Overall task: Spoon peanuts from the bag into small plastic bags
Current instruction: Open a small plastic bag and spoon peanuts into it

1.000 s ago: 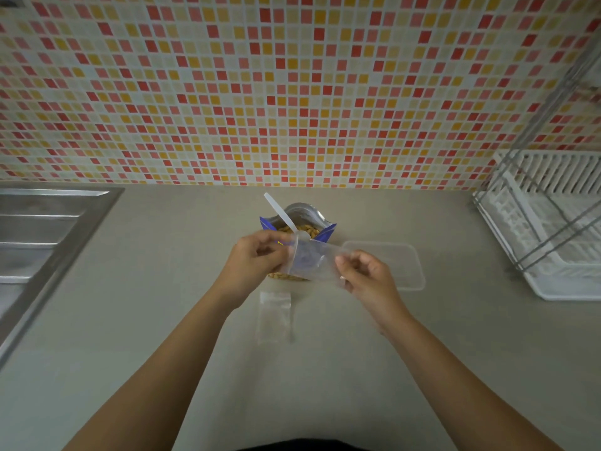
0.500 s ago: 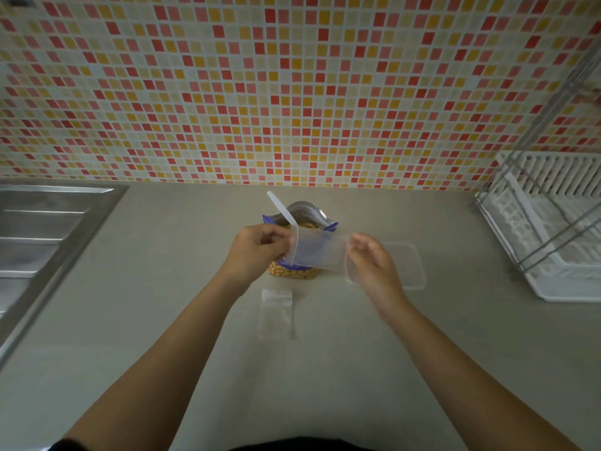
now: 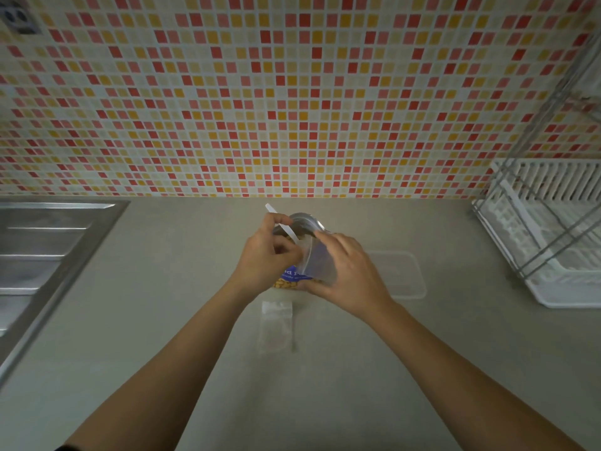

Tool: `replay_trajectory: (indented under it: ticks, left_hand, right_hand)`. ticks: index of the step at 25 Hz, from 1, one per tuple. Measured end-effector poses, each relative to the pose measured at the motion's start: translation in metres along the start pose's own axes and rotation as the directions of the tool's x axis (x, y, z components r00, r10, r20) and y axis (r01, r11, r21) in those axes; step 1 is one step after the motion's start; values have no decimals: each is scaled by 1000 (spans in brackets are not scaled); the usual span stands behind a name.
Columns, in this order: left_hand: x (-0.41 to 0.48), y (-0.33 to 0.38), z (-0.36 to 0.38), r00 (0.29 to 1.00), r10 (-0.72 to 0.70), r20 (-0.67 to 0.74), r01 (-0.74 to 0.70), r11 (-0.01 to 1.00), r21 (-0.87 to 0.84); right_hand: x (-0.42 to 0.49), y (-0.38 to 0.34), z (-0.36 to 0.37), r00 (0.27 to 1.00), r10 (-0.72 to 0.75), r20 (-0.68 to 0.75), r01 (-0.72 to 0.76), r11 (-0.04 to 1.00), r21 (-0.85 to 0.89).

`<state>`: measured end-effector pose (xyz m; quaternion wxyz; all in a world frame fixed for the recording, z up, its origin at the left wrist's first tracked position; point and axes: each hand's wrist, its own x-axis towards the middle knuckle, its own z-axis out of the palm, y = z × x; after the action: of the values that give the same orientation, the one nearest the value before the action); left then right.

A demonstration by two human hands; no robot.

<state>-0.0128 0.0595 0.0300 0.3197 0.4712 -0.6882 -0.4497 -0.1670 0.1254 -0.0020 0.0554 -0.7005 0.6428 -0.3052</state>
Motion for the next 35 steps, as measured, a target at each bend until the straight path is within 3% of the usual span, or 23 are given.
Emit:
replay_trajectory:
  ticks: [10, 13, 15, 16, 18, 19, 21, 23, 26, 31, 35]
  left_hand:
    - [-2, -3, 3, 1000, 12, 25, -12, 1000, 27]
    - [10, -3, -1, 971, 65, -232, -39, 993, 114]
    - [34, -8, -8, 918, -36, -395, 87, 990, 112]
    - [49, -11, -10, 905, -133, -403, 182, 980, 85]
    - [76, -15, -12, 901, -306, -306, 337, 940, 51]
    - [85, -16, -11, 910, -328, -252, 351, 935, 51]
    - [93, -16, -8, 949, -252, -189, 273, 958, 93]
    - [92, -15, -8, 987, -129, -95, 149, 956, 251]
    - [79, -14, -13, 995, 17, 97, -64, 867, 495]
    - [67, 3, -40, 969, 245, -4, -220, 875, 431]
    - [64, 10, -52, 938, 336, 86, -337, 824, 456]
  right_hand:
    - [3, 6, 1, 994, -28, -107, 42, 991, 124]
    - [6, 12, 2, 980, 116, -164, -53, 936, 349]
    - [12, 18, 3, 962, 227, -149, -131, 870, 475]
    - [15, 20, 3, 953, 274, -127, -171, 836, 521]
    - [22, 22, 5, 939, 338, -66, -241, 780, 578]
    - [25, 22, 5, 936, 352, -28, -271, 766, 583]
    - [30, 23, 6, 934, 355, 43, -316, 762, 565]
    - [32, 25, 6, 932, 353, 79, -335, 762, 554]
    - [33, 29, 8, 930, 350, 110, -352, 767, 537]
    - [29, 36, 10, 938, 318, 140, -343, 785, 516]
    - [27, 39, 13, 942, 291, 168, -336, 787, 517]
